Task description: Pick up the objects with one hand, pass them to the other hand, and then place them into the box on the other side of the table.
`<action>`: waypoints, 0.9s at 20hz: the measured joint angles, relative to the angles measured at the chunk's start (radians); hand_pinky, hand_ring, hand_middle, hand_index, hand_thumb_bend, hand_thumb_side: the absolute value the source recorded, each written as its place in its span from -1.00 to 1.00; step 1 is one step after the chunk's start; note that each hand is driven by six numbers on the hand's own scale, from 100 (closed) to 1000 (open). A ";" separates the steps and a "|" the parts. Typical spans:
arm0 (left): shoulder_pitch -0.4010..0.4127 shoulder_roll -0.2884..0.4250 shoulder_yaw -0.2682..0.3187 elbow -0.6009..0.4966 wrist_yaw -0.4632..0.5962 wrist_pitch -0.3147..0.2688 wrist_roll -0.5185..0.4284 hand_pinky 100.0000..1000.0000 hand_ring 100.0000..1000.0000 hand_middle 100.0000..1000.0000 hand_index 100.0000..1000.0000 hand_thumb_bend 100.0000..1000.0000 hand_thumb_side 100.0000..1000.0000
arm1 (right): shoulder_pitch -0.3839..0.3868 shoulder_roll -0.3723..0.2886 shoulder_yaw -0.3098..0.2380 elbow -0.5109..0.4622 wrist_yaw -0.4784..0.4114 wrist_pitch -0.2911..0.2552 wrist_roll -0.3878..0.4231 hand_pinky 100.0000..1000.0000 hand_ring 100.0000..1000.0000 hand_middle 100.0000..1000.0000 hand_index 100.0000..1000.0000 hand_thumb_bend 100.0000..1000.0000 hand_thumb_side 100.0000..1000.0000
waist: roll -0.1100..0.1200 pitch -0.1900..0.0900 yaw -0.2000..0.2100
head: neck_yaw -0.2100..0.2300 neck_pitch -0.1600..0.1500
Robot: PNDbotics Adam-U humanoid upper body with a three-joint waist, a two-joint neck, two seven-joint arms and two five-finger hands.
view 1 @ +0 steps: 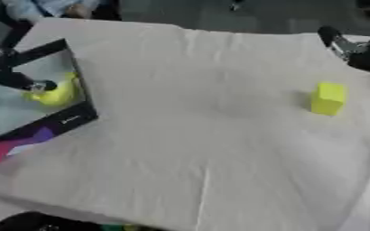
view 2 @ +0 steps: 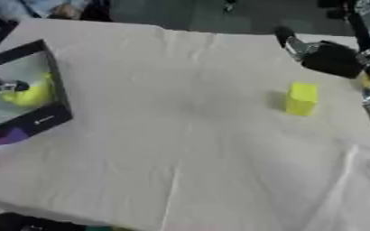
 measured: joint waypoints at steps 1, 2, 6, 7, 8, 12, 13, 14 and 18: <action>0.000 0.000 0.003 -0.014 0.015 0.002 0.025 0.63 0.54 0.51 0.59 0.36 -0.38 | -0.006 -0.009 -0.004 0.000 0.000 0.001 0.003 0.67 0.65 0.52 0.60 -0.29 -0.46 | 0.000 0.000 0.000 | -0.016 0.000; 0.000 0.000 0.006 -0.030 0.036 0.003 0.053 0.63 0.53 0.51 0.60 0.37 -0.36 | -0.014 -0.022 -0.005 0.000 0.000 0.004 0.011 0.67 0.65 0.51 0.60 -0.29 -0.47 | 0.000 0.000 0.000 | -0.033 0.000; 0.001 -0.001 0.011 -0.089 0.141 0.001 0.174 0.62 0.52 0.51 0.61 0.38 -0.30 | -0.048 -0.073 -0.010 0.035 -0.025 0.023 0.101 0.69 0.66 0.52 0.60 -0.14 -0.47 | 0.000 0.000 -0.003 | -0.095 0.002; 0.002 -0.001 0.011 -0.101 0.172 -0.002 0.203 0.62 0.52 0.51 0.61 0.39 -0.29 | -0.057 -0.086 -0.010 0.048 -0.032 0.027 0.131 0.69 0.66 0.52 0.60 -0.13 -0.47 | 0.000 0.000 -0.005 | -0.107 0.002; 0.003 -0.002 0.011 -0.112 0.200 -0.005 0.230 0.63 0.52 0.51 0.60 0.41 -0.29 | -0.066 -0.098 -0.010 0.060 -0.037 0.029 0.161 0.69 0.67 0.53 0.60 -0.12 -0.47 | 0.000 0.000 -0.006 | -0.120 0.002; 0.011 -0.012 0.011 -0.148 0.292 -0.015 0.332 0.63 0.52 0.50 0.60 0.44 -0.29 | -0.102 -0.133 -0.009 0.111 -0.044 0.017 0.290 0.71 0.69 0.56 0.62 -0.10 -0.49 | -0.003 0.000 -0.006 | -0.160 0.002; 0.011 -0.014 0.011 -0.155 0.308 -0.016 0.353 0.63 0.51 0.50 0.59 0.45 -0.30 | -0.112 -0.139 -0.006 0.122 -0.044 0.010 0.322 0.72 0.70 0.56 0.62 -0.09 -0.50 | -0.003 0.000 -0.006 | -0.165 0.002; 0.011 -0.018 0.011 -0.162 0.322 -0.018 0.374 0.63 0.51 0.50 0.59 0.45 -0.30 | -0.121 -0.145 -0.003 0.134 -0.044 0.003 0.352 0.72 0.70 0.57 0.62 -0.09 -0.51 | -0.003 0.000 -0.006 | -0.170 0.003; 0.017 -0.026 0.011 -0.179 0.368 -0.030 0.442 0.62 0.51 0.50 0.58 0.48 -0.32 | -0.164 -0.159 0.010 0.190 -0.041 -0.028 0.461 0.74 0.71 0.59 0.64 -0.05 -0.54 | -0.003 0.000 -0.006 | -0.179 0.003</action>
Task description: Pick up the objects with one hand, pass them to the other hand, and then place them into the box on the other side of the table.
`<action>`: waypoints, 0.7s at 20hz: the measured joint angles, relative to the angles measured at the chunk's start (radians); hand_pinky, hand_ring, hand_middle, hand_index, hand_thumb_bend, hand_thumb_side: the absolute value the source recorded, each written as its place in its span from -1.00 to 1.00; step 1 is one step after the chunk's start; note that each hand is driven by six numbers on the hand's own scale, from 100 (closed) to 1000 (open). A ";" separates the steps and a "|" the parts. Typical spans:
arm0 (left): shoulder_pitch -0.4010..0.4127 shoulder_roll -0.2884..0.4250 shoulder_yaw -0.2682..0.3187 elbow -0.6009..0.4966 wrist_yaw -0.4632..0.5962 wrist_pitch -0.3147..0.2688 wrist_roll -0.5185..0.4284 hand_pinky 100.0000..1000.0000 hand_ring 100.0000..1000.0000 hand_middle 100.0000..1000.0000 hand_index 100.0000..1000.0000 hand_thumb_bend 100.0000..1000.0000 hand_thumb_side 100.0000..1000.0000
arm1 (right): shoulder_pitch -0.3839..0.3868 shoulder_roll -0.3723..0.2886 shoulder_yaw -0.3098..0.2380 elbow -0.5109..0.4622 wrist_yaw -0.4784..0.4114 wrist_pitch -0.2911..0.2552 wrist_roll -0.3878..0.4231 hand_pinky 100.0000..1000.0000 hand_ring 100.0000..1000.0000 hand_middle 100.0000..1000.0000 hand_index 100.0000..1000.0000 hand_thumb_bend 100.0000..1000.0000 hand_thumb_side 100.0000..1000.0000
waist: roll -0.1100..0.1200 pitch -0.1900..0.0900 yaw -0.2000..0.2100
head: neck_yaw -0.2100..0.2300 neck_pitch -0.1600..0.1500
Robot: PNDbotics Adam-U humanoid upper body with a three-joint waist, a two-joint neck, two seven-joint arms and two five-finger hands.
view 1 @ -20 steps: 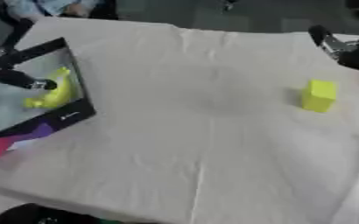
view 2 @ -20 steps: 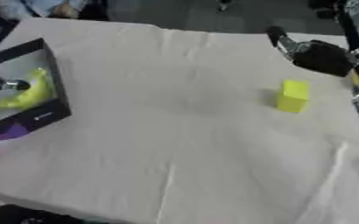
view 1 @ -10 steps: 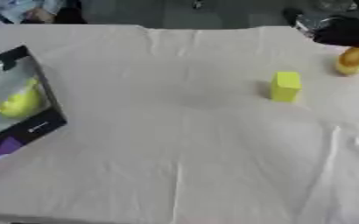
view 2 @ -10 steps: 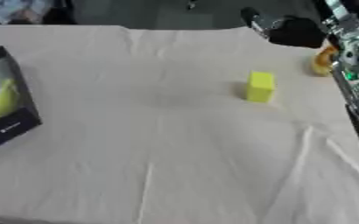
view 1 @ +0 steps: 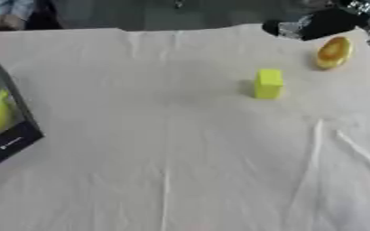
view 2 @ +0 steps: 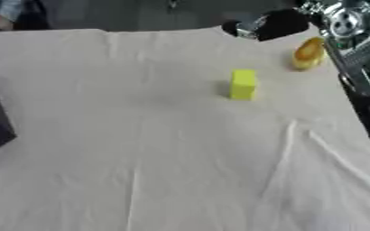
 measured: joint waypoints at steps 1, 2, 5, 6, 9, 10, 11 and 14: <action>0.003 -0.002 0.000 -0.003 0.009 -0.005 0.015 0.62 0.51 0.50 0.58 0.48 -0.32 | -0.009 -0.003 0.003 0.015 0.004 -0.007 0.022 0.74 0.72 0.59 0.64 -0.04 -0.55 | 0.000 0.000 0.000 | 0.000 0.000; 0.004 -0.004 0.000 -0.007 0.019 -0.010 0.029 0.62 0.51 0.50 0.58 0.48 -0.33 | -0.017 -0.004 0.007 0.028 0.009 -0.015 0.042 0.75 0.72 0.60 0.64 -0.03 -0.55 | 0.000 0.000 0.000 | 0.000 0.000; 0.010 -0.015 0.000 -0.018 0.051 -0.033 0.067 0.62 0.51 0.50 0.58 0.48 -0.33 | -0.038 -0.007 0.018 0.063 0.030 -0.035 0.095 0.76 0.73 0.61 0.66 -0.02 -0.56 | 0.000 0.000 0.000 | 0.003 0.000; 0.011 -0.020 0.000 -0.020 0.061 -0.041 0.078 0.61 0.51 0.51 0.58 0.47 -0.32 | -0.044 -0.009 0.020 0.074 0.038 -0.041 0.112 0.76 0.73 0.61 0.67 -0.01 -0.56 | -0.001 0.000 0.001 | 0.004 0.000; 0.013 -0.031 0.000 -0.026 0.088 -0.065 0.104 0.61 0.51 0.50 0.58 0.47 -0.32 | -0.060 -0.013 0.025 0.112 0.064 -0.059 0.158 0.77 0.73 0.62 0.67 0.00 -0.56 | -0.004 0.000 0.001 | 0.005 0.000; 0.014 -0.034 0.000 -0.026 0.095 -0.070 0.111 0.61 0.51 0.50 0.58 0.47 -0.32 | -0.063 -0.013 0.027 0.123 0.073 -0.064 0.172 0.77 0.73 0.62 0.67 0.00 -0.56 | -0.005 0.000 0.001 | 0.005 0.000; 0.016 -0.037 0.000 -0.026 0.101 -0.073 0.118 0.61 0.51 0.50 0.57 0.47 -0.32 | -0.066 -0.014 0.030 0.134 0.081 -0.070 0.185 0.77 0.73 0.62 0.68 0.01 -0.56 | -0.005 0.000 0.001 | 0.005 0.000; 0.020 -0.040 0.000 -0.025 0.110 -0.076 0.132 0.61 0.51 0.50 0.57 0.47 -0.31 | -0.070 -0.021 0.037 0.163 0.104 -0.088 0.226 0.78 0.74 0.63 0.68 0.02 -0.56 | -0.005 0.000 0.001 | 0.003 0.000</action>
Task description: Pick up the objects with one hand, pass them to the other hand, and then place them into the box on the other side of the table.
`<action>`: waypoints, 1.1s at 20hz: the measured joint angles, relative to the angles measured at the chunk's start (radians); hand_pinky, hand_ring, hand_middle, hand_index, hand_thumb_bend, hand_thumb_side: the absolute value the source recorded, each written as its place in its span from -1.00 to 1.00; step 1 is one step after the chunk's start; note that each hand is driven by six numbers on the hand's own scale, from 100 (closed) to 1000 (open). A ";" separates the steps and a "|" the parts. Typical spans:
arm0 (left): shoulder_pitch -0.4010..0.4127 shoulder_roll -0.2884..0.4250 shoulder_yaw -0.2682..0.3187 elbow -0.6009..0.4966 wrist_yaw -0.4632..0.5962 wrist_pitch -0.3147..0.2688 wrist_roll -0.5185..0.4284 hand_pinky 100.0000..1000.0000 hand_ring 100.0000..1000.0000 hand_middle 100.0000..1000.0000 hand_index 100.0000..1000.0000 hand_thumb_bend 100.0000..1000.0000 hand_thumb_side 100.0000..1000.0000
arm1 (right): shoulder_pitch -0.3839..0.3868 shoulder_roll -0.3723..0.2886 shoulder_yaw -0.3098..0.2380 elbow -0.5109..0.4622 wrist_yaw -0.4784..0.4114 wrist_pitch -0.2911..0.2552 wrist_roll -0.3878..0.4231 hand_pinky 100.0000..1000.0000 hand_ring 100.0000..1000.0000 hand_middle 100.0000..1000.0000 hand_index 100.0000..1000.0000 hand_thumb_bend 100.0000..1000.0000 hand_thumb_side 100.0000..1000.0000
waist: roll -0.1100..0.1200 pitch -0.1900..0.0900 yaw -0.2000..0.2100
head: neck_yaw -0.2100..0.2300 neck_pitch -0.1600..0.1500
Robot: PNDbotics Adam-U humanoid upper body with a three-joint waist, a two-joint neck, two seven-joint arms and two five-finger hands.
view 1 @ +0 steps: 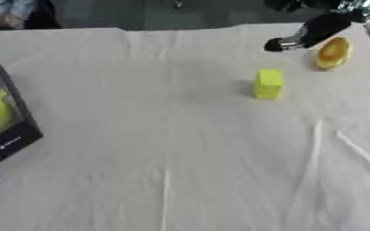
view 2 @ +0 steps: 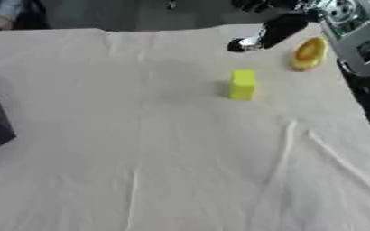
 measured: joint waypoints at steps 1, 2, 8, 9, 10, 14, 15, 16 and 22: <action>0.000 -0.002 0.000 0.000 0.001 0.000 0.003 0.61 0.51 0.50 0.57 0.47 -0.31 | -0.003 -0.001 0.002 0.007 0.006 -0.006 0.013 0.78 0.74 0.63 0.68 0.02 -0.56 | 0.000 0.000 0.000 | -0.002 0.000; 0.001 -0.005 0.000 0.000 0.002 -0.001 0.005 0.61 0.51 0.50 0.57 0.47 -0.31 | -0.005 -0.001 0.005 0.013 0.012 -0.012 0.025 0.78 0.74 0.64 0.68 0.02 -0.55 | 0.000 0.000 0.000 | -0.003 0.000; 0.003 -0.006 0.000 0.000 0.005 -0.002 0.010 0.61 0.51 0.49 0.56 0.48 -0.31 | -0.013 -0.001 0.025 0.048 0.048 -0.041 0.091 0.79 0.75 0.65 0.69 0.02 -0.53 | 0.000 0.000 0.000 | -0.014 0.000; 0.004 -0.006 0.000 0.000 0.005 -0.002 0.010 0.61 0.51 0.49 0.56 0.48 -0.32 | -0.013 -0.001 0.027 0.053 0.054 -0.045 0.100 0.79 0.75 0.65 0.69 0.04 -0.55 | 0.000 0.000 0.000 | -0.015 0.000; 0.006 -0.008 0.000 0.000 0.005 -0.002 0.011 0.61 0.51 0.49 0.56 0.47 -0.33 | -0.013 -0.001 0.030 0.058 0.059 -0.049 0.108 0.79 0.75 0.65 0.69 0.05 -0.59 | 0.000 0.000 0.000 | -0.014 0.000; 0.011 -0.014 0.001 0.000 0.005 -0.001 0.018 0.61 0.51 0.49 0.56 0.49 -0.30 | -0.013 -0.001 0.037 0.074 0.072 -0.062 0.133 0.79 0.75 0.66 0.70 0.03 -0.52 | 0.000 0.000 0.001 | -0.006 0.000; 0.011 -0.015 0.001 0.000 0.006 -0.001 0.019 0.61 0.51 0.49 0.56 0.49 -0.30 | -0.013 -0.001 0.040 0.075 0.075 -0.065 0.138 0.79 0.75 0.66 0.70 0.03 -0.51 | 0.000 0.000 0.001 | -0.003 0.000; 0.012 -0.015 0.001 0.000 0.006 -0.001 0.020 0.61 0.51 0.49 0.56 0.49 -0.30 | -0.013 0.000 0.043 0.079 0.078 -0.068 0.144 0.79 0.75 0.66 0.70 0.03 -0.51 | 0.000 0.000 0.002 | -0.001 0.000; 0.015 -0.023 0.001 0.000 0.006 -0.001 0.025 0.61 0.51 0.49 0.56 0.49 -0.30 | -0.013 0.002 0.055 0.097 0.114 -0.081 0.169 0.80 0.76 0.67 0.70 0.06 -0.51 | 0.000 0.000 0.006 | 0.011 0.000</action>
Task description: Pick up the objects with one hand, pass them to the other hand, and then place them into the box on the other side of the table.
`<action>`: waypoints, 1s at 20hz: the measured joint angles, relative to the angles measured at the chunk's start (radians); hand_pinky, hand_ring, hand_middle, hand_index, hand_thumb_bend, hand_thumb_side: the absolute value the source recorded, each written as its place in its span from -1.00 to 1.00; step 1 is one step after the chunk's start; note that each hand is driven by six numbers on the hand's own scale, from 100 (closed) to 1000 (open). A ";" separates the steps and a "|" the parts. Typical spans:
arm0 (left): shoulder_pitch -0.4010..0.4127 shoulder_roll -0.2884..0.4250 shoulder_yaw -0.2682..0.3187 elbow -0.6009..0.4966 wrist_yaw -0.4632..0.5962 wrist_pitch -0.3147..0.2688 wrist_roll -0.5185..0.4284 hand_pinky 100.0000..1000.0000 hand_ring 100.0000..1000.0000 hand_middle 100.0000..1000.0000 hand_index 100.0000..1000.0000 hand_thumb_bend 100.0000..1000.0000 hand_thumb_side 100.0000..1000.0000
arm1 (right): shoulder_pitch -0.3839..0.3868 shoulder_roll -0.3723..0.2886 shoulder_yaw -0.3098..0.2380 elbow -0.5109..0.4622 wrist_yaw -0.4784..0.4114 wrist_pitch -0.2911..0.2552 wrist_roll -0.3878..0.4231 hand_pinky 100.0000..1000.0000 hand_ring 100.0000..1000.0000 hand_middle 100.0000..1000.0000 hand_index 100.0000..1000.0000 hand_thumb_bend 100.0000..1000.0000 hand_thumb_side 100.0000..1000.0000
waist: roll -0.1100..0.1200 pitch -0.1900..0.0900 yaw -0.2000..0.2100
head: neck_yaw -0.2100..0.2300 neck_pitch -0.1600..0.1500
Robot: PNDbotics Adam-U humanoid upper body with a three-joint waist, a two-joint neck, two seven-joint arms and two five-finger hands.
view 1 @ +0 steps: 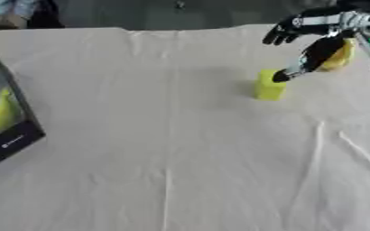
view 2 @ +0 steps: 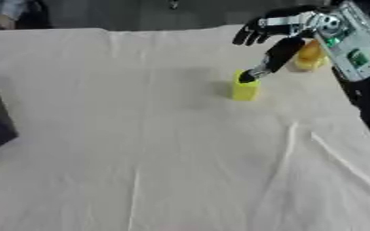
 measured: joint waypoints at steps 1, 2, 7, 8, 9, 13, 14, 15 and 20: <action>0.001 0.000 0.000 0.000 0.000 0.000 0.001 0.61 0.51 0.49 0.56 0.49 -0.30 | 0.000 0.000 0.000 0.005 0.009 -0.002 0.002 0.80 0.76 0.67 0.70 0.06 -0.51 | 0.000 0.000 0.000 | 0.000 0.000; 0.002 0.000 0.000 0.000 0.000 -0.001 0.002 0.61 0.51 0.48 0.55 0.49 -0.30 | 0.000 0.002 0.001 0.010 0.019 -0.003 0.003 0.80 0.75 0.67 0.70 0.07 -0.52 | 0.000 0.000 0.000 | 0.001 0.000; 0.003 -0.001 0.000 0.000 0.003 -0.001 0.003 0.61 0.51 0.48 0.55 0.50 -0.30 | 0.000 0.018 0.007 0.047 0.081 -0.010 -0.001 0.81 0.76 0.68 0.71 0.10 -0.53 | 0.000 0.000 0.003 | 0.000 0.000; 0.004 -0.001 0.000 0.000 0.004 -0.001 0.003 0.61 0.51 0.48 0.55 0.50 -0.30 | 0.000 0.020 0.007 0.055 0.094 -0.012 -0.003 0.81 0.75 0.68 0.71 0.11 -0.53 | 0.000 0.000 0.004 | -0.001 0.000; 0.004 -0.003 0.001 0.000 0.004 -0.002 0.003 0.61 0.51 0.48 0.55 0.50 -0.30 | 0.000 0.023 0.009 0.062 0.108 -0.015 -0.006 0.81 0.75 0.68 0.71 0.11 -0.53 | 0.000 0.000 0.005 | -0.002 0.000; 0.008 -0.009 0.003 0.000 0.007 -0.002 0.004 0.61 0.51 0.48 0.54 0.51 -0.30 | 0.001 0.038 0.012 0.100 0.153 -0.025 -0.016 0.81 0.75 0.67 0.71 0.12 -0.53 | 0.000 0.012 0.007 | -0.007 0.000; 0.009 -0.009 0.003 0.000 0.008 -0.003 0.004 0.61 0.51 0.48 0.54 0.51 -0.30 | 0.001 0.042 0.012 0.109 0.161 -0.027 -0.018 0.81 0.75 0.67 0.71 0.12 -0.53 | 0.000 0.012 0.007 | -0.008 0.000; 0.010 -0.009 0.005 0.000 0.008 -0.003 0.004 0.61 0.51 0.48 0.54 0.51 -0.30 | 0.001 0.045 0.012 0.118 0.169 -0.030 -0.021 0.81 0.75 0.67 0.71 0.12 -0.54 | 0.000 0.012 0.007 | -0.009 0.000; 0.010 -0.009 0.006 0.000 0.010 -0.003 0.005 0.61 0.50 0.48 0.54 0.51 -0.30 | 0.001 0.061 0.013 0.159 0.208 -0.043 -0.035 0.81 0.74 0.66 0.71 0.14 -0.56 | 0.000 0.019 0.012 | -0.015 0.000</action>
